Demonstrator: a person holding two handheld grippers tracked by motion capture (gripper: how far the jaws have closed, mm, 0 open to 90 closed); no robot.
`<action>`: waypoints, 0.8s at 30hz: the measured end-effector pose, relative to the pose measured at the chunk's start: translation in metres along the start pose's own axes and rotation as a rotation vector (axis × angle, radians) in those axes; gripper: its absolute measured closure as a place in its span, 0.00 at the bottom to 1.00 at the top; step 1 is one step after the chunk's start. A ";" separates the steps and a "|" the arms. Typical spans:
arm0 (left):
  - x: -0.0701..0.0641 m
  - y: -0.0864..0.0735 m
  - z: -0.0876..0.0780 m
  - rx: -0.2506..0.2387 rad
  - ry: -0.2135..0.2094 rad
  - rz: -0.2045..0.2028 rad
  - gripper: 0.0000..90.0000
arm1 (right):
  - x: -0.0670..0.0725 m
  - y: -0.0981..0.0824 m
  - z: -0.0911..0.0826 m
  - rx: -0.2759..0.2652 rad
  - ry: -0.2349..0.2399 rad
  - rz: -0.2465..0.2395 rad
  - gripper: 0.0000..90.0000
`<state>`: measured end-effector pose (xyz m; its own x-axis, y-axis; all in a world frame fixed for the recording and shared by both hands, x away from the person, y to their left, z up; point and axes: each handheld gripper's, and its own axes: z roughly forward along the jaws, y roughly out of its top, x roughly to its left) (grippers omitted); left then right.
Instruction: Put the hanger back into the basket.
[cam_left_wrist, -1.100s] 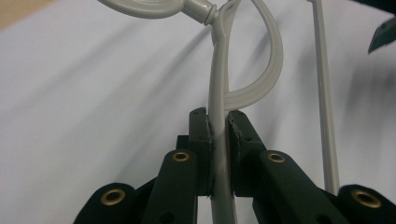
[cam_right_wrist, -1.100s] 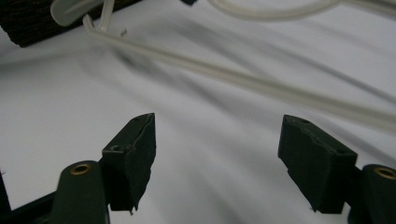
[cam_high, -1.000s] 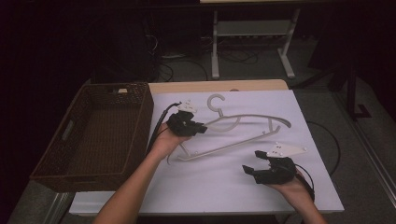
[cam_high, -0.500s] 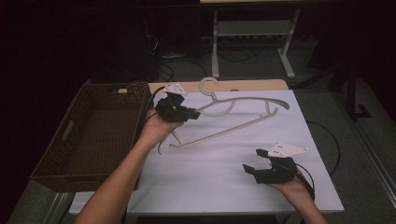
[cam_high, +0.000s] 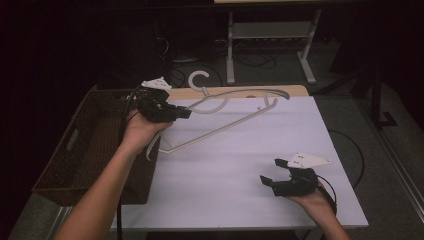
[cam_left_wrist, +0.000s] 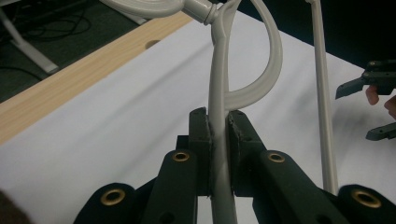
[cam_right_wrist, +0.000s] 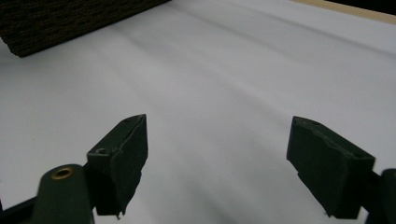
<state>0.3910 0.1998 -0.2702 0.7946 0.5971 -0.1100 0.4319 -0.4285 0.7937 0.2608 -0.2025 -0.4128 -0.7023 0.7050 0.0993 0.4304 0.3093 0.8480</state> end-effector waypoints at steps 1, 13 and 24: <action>0.002 -0.001 -0.005 0.003 0.008 0.000 0.91 | 0.000 0.000 0.000 0.002 0.001 0.003 0.19; 0.029 -0.018 -0.058 -0.020 0.094 -0.044 0.91 | 0.003 0.001 0.005 -0.005 -0.012 0.021 0.00; 0.053 -0.039 -0.105 -0.040 0.188 -0.080 0.91 | 0.001 0.000 0.006 -0.005 -0.022 0.022 0.00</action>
<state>0.3716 0.3192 -0.2441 0.6634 0.7456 -0.0628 0.4698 -0.3497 0.8106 0.2631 -0.1979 -0.4152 -0.6799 0.7256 0.1059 0.4424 0.2907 0.8484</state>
